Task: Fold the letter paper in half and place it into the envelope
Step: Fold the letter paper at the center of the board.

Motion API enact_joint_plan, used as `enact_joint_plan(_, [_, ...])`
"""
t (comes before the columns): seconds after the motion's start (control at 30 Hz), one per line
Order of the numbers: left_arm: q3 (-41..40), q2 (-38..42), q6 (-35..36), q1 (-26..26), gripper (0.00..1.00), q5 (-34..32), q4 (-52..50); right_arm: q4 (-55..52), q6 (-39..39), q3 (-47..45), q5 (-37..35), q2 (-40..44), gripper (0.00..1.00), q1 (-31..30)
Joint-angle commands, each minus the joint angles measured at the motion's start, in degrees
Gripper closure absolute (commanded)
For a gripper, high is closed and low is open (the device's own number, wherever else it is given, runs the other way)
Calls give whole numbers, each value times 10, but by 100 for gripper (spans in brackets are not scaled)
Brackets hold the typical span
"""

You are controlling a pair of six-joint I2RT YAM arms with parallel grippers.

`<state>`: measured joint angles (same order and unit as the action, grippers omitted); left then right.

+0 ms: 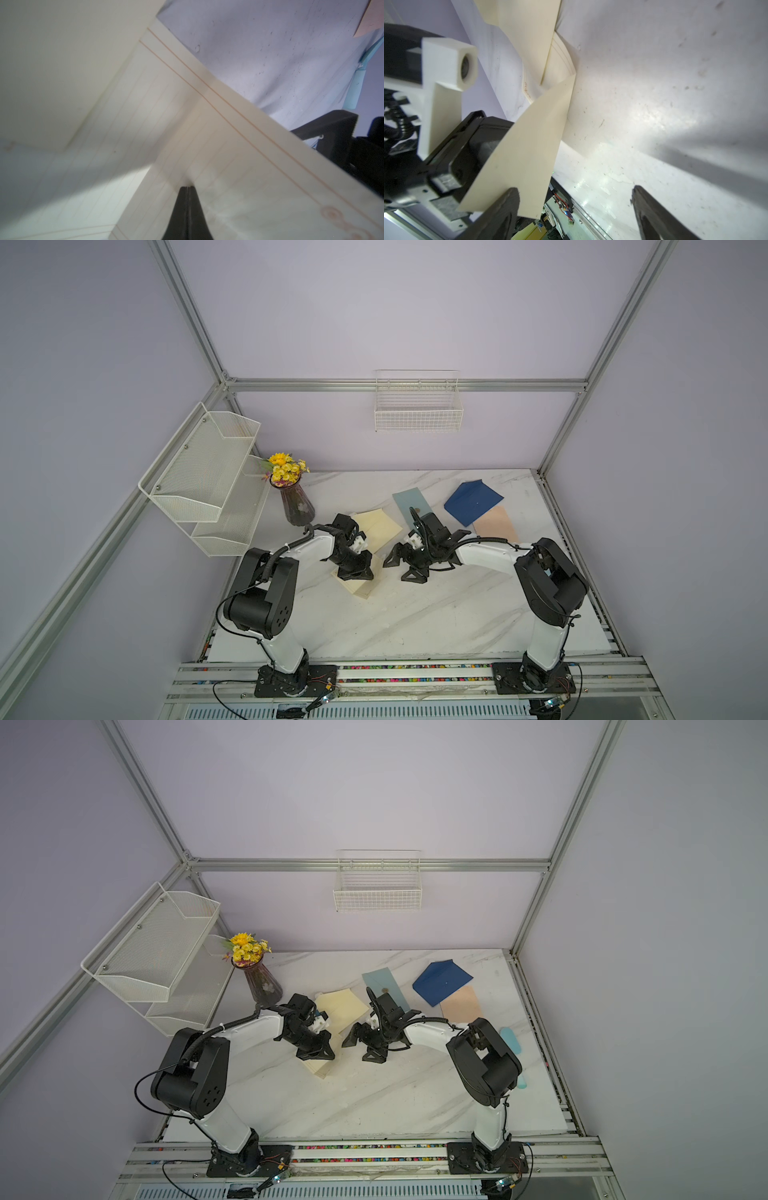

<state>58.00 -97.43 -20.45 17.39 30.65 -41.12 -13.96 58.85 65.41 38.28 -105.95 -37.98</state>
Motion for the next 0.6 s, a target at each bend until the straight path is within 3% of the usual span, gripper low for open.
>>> enact_joint_plan(0.0, [-3, 0, -8, 2, 100, 20, 26, 63, 49, -14, 14, 8, 11, -1])
enact_joint_plan(0.57, [-6, -15, -33, 5, 100, 30, 56, 88, 63, -3, 5, 7, 9, -14])
